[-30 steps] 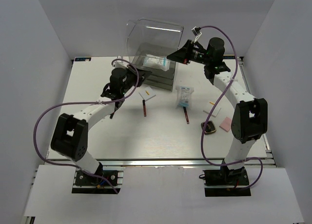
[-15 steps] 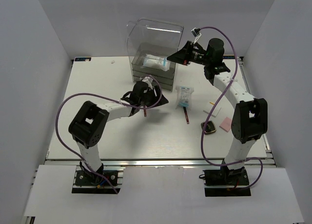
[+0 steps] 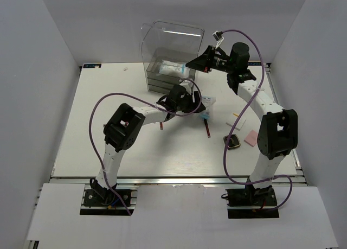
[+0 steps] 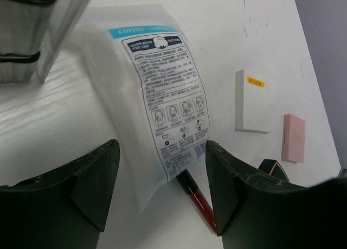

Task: Organize the makeup

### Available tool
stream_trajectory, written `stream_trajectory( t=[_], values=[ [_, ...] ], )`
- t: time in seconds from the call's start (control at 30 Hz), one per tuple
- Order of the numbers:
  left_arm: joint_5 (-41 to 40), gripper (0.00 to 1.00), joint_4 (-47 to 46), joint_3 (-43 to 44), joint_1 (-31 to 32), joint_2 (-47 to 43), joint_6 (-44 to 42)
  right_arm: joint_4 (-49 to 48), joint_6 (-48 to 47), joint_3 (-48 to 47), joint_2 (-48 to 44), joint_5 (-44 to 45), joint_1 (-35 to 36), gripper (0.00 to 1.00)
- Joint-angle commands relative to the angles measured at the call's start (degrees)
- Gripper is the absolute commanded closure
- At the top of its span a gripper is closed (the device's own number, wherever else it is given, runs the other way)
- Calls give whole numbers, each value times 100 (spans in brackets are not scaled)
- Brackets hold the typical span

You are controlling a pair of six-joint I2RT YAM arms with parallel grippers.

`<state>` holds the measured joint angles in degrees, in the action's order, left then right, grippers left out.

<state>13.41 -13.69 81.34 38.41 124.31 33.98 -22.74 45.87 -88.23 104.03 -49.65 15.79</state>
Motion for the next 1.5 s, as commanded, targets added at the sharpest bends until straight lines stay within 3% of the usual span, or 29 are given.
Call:
stream_trajectory(
  t=[0.0, 0.2, 0.33, 0.43, 0.5, 0.77, 0.97, 1.17, 1.37, 1.47],
  values=[
    [-145, 26, 77, 373, 70, 127, -242, -310, -139, -72, -304, 104, -111, 93],
    [-453, 30, 341, 865, 122, 462, -313, -345, -69, -133, -278, 87, -120, 94],
    [-471, 39, 595, 1042, 158, 638, -304, -441, 53, -125, -269, 87, -120, 94],
    [-418, 53, 631, 1024, 175, 708, -251, -477, 115, -116, -269, 96, -129, 93],
    [-392, 69, 570, 981, 175, 717, -181, -486, 124, -125, -269, 78, -129, 93],
    [-436, 99, 201, 972, 210, 419, 91, -477, 80, -54, -330, 96, -129, 93],
    [-225, 100, -502, 78, 254, -459, 416, -459, 63, -90, -322, 87, -147, 93],
    [-619, 100, -924, -1206, 272, -1662, 496, -617, 265, -72, -322, 43, -182, 93],
    [-708, 100, -573, -1532, 263, -1980, 513, -644, 353, -72, -330, 8, -182, 93],
    [-1093, 100, -293, -2007, 237, -2612, 435, -609, 300, -11, -366, -1, -182, 94]
  ],
)
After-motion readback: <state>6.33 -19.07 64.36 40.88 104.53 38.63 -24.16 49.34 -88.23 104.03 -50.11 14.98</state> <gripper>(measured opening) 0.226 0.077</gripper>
